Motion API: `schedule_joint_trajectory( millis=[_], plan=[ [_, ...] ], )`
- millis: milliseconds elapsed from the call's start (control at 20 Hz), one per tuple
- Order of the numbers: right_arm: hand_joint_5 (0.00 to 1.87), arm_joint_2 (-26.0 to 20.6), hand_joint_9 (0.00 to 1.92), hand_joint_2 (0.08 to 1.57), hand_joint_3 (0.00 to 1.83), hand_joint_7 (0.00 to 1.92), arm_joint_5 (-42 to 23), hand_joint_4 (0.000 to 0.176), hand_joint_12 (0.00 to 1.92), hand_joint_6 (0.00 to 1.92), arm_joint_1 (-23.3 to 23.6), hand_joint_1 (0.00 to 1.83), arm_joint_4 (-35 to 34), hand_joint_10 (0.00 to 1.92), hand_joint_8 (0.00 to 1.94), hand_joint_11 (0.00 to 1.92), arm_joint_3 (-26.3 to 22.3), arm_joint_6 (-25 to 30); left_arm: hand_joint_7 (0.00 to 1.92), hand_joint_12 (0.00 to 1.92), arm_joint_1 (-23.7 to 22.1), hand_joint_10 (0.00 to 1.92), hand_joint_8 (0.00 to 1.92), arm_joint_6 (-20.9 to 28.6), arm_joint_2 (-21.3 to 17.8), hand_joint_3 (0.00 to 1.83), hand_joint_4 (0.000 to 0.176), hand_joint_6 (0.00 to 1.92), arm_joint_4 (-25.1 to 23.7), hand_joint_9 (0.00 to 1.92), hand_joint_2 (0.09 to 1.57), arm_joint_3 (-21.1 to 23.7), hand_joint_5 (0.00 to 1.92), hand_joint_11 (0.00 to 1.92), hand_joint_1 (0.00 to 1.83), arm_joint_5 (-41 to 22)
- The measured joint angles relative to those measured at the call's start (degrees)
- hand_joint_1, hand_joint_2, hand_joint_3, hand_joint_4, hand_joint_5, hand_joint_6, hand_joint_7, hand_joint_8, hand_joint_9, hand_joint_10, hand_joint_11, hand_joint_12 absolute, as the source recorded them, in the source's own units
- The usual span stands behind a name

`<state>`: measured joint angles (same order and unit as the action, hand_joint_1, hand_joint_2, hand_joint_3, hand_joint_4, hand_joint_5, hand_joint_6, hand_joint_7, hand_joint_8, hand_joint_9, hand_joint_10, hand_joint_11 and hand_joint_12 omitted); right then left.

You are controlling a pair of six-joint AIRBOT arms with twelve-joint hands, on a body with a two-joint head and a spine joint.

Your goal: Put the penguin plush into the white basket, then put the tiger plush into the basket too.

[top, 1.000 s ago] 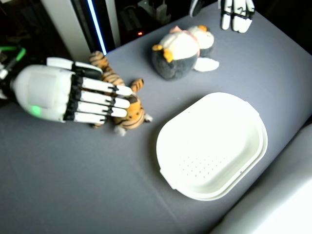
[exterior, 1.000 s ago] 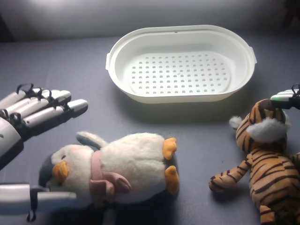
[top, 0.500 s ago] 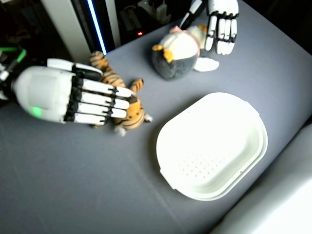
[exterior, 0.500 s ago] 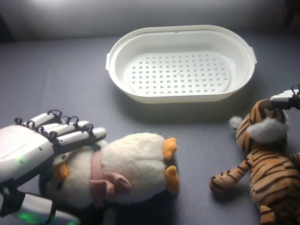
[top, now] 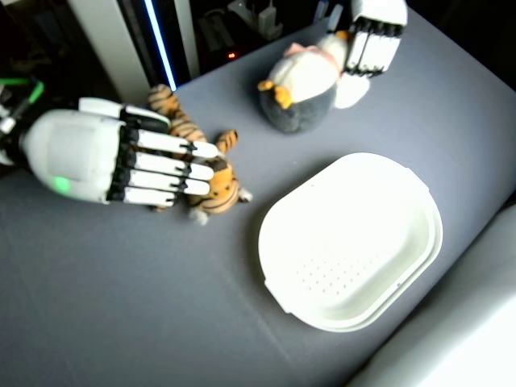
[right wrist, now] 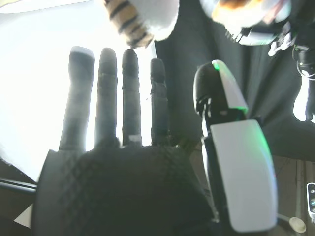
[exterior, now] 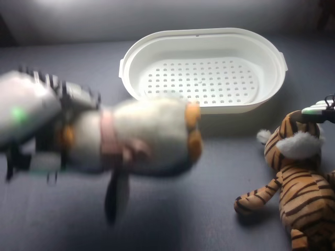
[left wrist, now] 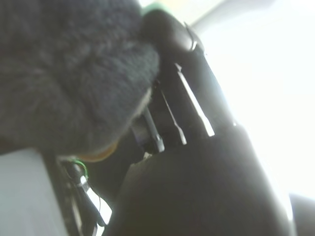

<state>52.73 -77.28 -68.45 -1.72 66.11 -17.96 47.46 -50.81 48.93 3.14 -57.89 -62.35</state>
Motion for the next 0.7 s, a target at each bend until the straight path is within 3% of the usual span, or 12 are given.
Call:
schedule_joint_trajectory(
  millis=[50,100,150,200,250,350,400,450,500,600,650,700],
  plan=[
    [0.5,0.11,0.47,1.3,0.0,0.51,0.02,0.044,0.04,0.0,0.0,0.63,-0.07,0.0,0.01,0.45,0.07,0.0,1.02,1.45,-2.32,0.99,1.13,0.0,1.03,0.0,0.0,0.49,0.59,0.94,1.07,-1.51,1.17,0.77,1.27,-0.11],
    [0.5,0.28,0.47,1.31,0.0,0.52,0.02,0.033,0.04,0.0,0.0,0.65,0.0,0.0,0.01,0.45,0.31,0.07,0.95,1.53,-4.68,0.99,1.19,-0.02,2.51,0.0,0.0,0.49,1.38,0.82,1.08,-3.37,1.19,0.47,1.26,0.44],
    [0.51,0.28,0.47,1.31,0.0,0.52,0.04,0.032,0.04,0.01,0.0,0.65,-0.04,0.0,0.01,0.45,0.35,0.11,0.82,1.54,-7.08,1.13,1.42,-0.2,4.11,0.0,0.0,0.52,1.9,0.72,1.14,-5.44,1.13,0.39,1.25,2.19],
    [0.5,0.28,0.48,1.31,0.0,0.52,0.04,0.034,0.04,0.0,0.0,0.65,-0.11,0.0,0.0,0.46,0.37,0.15,0.95,1.31,-9.81,0.92,1.17,-1.11,5.75,0.0,0.0,0.5,2.1,0.87,1.08,-7.43,1.19,0.64,1.26,5.31],
    [0.51,0.31,0.48,1.31,0.0,0.52,0.0,0.03,0.04,0.01,0.0,0.65,0.02,0.0,0.01,0.46,0.52,0.2,1.04,1.24,-12.83,1.06,0.95,-3.15,7.48,0.0,0.0,0.49,2.32,0.96,1.06,-9.51,1.2,0.72,1.36,9.07],
    [0.5,0.46,0.46,1.32,0.0,0.51,0.02,0.035,0.03,0.0,0.0,0.64,-0.11,0.0,0.0,0.43,0.79,0.22,1.14,1.16,-18.8,1.03,0.67,-7.43,10.08,0.0,0.0,0.72,3.48,1.02,1.05,-12.74,1.12,0.79,1.38,16.81],
    [0.5,0.52,0.46,1.32,0.0,0.51,0.04,0.029,0.02,0.0,0.0,0.65,-0.07,0.0,0.0,0.42,0.94,0.22,1.12,1.13,-20.55,1.01,0.67,-8.5,11.06,0.0,0.0,0.77,4.0,1.05,1.05,-14.14,1.09,0.83,1.38,18.91],
    [0.51,0.57,0.46,1.32,0.0,0.52,0.02,0.016,0.02,0.0,0.0,0.68,-0.02,0.0,0.0,0.43,0.94,0.26,1.05,1.14,-22.08,0.65,0.94,-9.51,12.04,0.0,0.0,0.72,5.4,1.0,1.07,-15.43,1.08,0.85,1.27,20.48],
    [0.5,0.61,0.47,1.32,0.0,0.52,0.02,0.014,0.03,0.0,0.0,0.67,0.22,0.0,0.0,0.45,1.05,0.37,0.9,1.19,-22.62,0.49,0.5,-10.08,12.68,0.0,0.0,0.26,5.95,0.93,0.97,-16.48,0.94,0.7,1.2,21.77],
    [0.5,0.63,0.47,1.32,0.0,0.52,0.04,0.02,0.02,0.0,0.0,0.67,0.31,0.0,0.0,0.44,1.05,0.39,0.73,1.21,-22.93,0.21,0.06,-10.82,13.79,0.0,0.0,0.01,6.95,0.72,0.91,-17.77,0.72,0.36,1.09,25.73],
    [0.5,0.63,0.45,1.31,0.0,0.51,0.02,0.033,0.01,0.0,0.0,0.69,0.39,0.0,0.0,0.41,1.05,0.46,0.53,1.11,-22.93,0.08,0.01,-10.93,13.79,0.0,0.052,0.0,6.88,0.6,0.9,-17.75,0.53,0.25,1.01,26.86],
    [0.47,0.63,0.44,1.29,0.0,0.48,-0.04,0.072,0.01,0.0,0.17,0.69,0.68,0.0,0.0,0.42,1.05,0.5,0.37,1.1,-22.91,0.01,0.0,-11.93,13.77,0.0,0.121,0.0,7.32,0.5,0.9,-17.27,0.33,0.18,0.92,26.86]
  ],
)
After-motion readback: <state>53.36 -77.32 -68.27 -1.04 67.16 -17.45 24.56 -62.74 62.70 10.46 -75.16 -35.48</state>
